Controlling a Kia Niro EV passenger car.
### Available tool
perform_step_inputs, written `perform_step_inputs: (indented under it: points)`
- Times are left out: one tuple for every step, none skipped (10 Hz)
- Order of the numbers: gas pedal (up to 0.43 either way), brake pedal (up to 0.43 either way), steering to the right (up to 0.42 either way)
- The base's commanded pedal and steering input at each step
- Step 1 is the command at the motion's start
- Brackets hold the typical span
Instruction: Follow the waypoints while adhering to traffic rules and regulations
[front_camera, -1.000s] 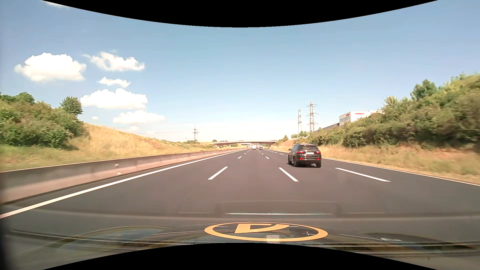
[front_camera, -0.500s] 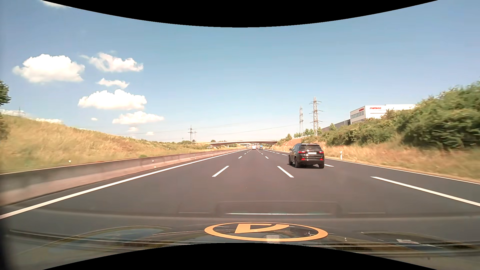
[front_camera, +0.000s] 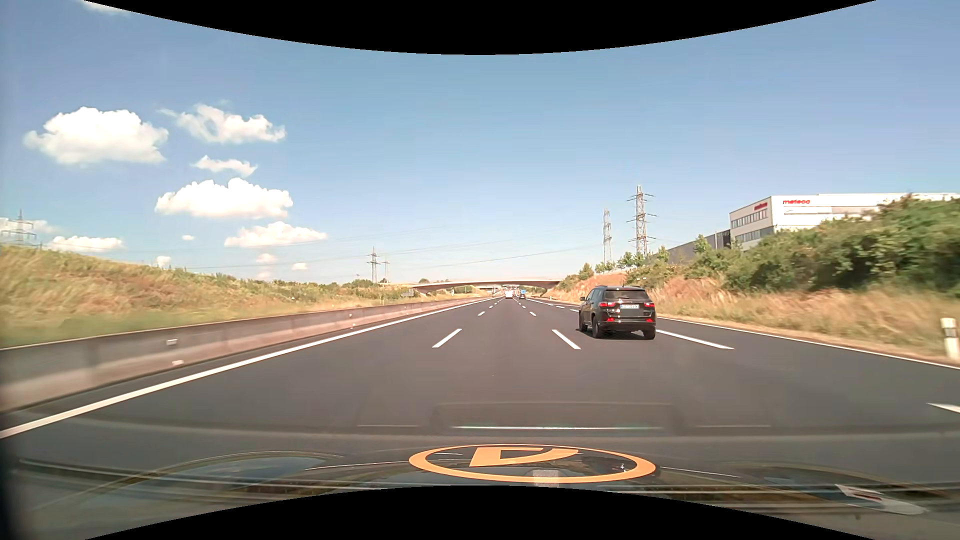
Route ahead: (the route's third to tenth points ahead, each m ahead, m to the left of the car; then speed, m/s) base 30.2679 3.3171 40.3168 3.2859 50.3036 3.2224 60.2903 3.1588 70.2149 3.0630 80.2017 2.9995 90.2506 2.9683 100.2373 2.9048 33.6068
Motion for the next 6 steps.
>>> perform_step_inputs:
  points:
    - [0.299,0.0,-0.001]
    - [0.299,0.0,-0.002]
    - [0.311,0.0,-0.002]
    - [0.331,0.0,-0.002]
    - [0.339,0.0,-0.002]
    - [0.339,0.0,-0.002]
